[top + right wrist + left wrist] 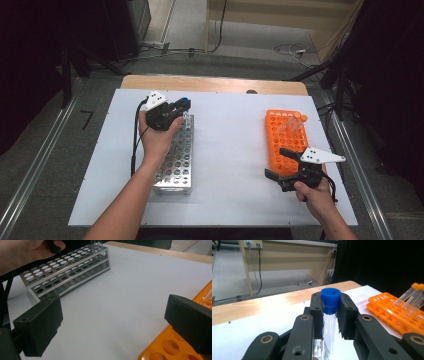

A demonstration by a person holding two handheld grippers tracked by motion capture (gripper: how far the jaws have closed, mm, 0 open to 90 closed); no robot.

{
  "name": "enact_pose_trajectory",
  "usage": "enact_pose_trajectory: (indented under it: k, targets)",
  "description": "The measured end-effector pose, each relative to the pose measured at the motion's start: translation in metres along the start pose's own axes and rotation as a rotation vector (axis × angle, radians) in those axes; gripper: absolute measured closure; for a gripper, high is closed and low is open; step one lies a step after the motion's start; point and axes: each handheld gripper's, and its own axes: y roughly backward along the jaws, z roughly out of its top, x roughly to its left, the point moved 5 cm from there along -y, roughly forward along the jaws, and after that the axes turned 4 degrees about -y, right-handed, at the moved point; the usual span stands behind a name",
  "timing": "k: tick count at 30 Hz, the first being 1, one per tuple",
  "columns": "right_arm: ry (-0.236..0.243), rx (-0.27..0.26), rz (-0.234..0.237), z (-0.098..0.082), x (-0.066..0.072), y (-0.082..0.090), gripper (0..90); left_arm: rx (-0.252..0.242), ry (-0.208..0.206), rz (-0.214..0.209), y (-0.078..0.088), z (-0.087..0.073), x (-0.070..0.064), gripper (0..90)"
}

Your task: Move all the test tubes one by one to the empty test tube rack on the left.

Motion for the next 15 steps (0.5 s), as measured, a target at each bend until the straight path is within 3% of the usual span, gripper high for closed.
enact_pose_trajectory:
  k: [5,15]
  targets:
    - [-0.001,0.0,-0.003,0.0,0.0,0.0,0.3,0.048,-0.024,0.02,0.002,-0.003,-0.003,76.8]
    - [-0.001,-0.001,-0.005,0.0,0.0,0.0,0.3,0.122,-0.085,0.013,0.001,-0.009,-0.012,76.7]
